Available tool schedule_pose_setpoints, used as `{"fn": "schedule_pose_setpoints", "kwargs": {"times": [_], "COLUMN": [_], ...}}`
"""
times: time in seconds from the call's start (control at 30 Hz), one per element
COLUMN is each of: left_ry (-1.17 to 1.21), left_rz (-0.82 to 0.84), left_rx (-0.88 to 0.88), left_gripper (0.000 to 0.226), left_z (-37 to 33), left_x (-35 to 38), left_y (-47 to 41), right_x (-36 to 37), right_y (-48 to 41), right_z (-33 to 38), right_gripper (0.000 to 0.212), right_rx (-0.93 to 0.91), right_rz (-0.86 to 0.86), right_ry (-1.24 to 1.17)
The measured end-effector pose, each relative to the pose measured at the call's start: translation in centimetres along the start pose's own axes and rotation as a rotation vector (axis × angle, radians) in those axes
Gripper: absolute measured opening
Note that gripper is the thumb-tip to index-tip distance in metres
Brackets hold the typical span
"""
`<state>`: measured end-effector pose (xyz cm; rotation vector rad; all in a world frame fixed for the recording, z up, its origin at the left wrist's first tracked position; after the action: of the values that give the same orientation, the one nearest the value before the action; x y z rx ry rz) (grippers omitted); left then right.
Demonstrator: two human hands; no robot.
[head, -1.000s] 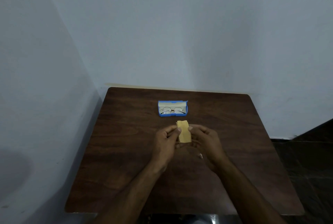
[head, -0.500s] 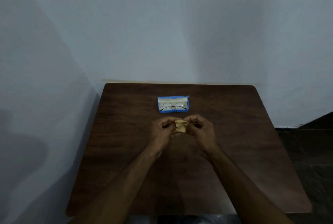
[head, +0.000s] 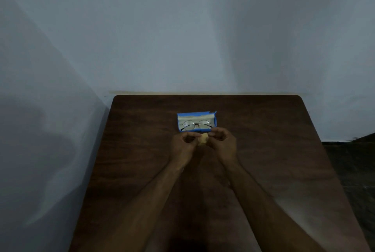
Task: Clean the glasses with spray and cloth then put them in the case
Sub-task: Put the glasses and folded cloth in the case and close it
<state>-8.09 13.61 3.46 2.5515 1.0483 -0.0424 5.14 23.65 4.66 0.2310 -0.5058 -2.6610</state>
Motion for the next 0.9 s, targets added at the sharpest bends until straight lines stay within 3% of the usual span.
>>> {"fn": "schedule_pose_setpoints", "kwargs": {"times": [0.13, 0.33, 0.47, 0.63, 0.9], "left_ry": [-0.067, -0.226, -0.294, -0.376, -0.480], "left_rz": [-0.092, -0.174, -0.207, -0.268, -0.220], "left_rx": [0.065, 0.191, 0.286, 0.336, 0.298], "left_gripper": [0.026, 0.015, 0.012, 0.017, 0.024], "left_z": [0.1, 1.0, 2.0, 2.8, 3.9], "left_x": [0.2, 0.6, 1.1, 1.6, 2.2], "left_y": [-3.9, -7.4, -8.2, -8.8, -10.0], "right_x": [1.5, 3.8, 4.5, 5.1, 6.1], "right_y": [-3.7, -8.2, -8.5, -9.0, -10.1], "right_z": [0.0, -1.9, -2.2, -2.6, -2.7], "right_gripper": [0.022, 0.014, 0.010, 0.014, 0.022], "right_rx": [-0.063, -0.127, -0.300, -0.377, -0.445], "right_rz": [-0.099, -0.161, -0.185, -0.098, 0.028], "right_ry": [0.157, 0.346, 0.460, 0.533, 0.805]}}
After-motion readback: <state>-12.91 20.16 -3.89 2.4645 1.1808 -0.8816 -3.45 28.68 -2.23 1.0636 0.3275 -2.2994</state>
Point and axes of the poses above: each hand's wrist, its own y-axis away from the middle knuckle, its own x-axis out of the palm, z = x × y, the point moved 6 cm from there along -y, towards the middle knuckle, and after that the axes turned 2 degrees about z, right-handed, at the moved point
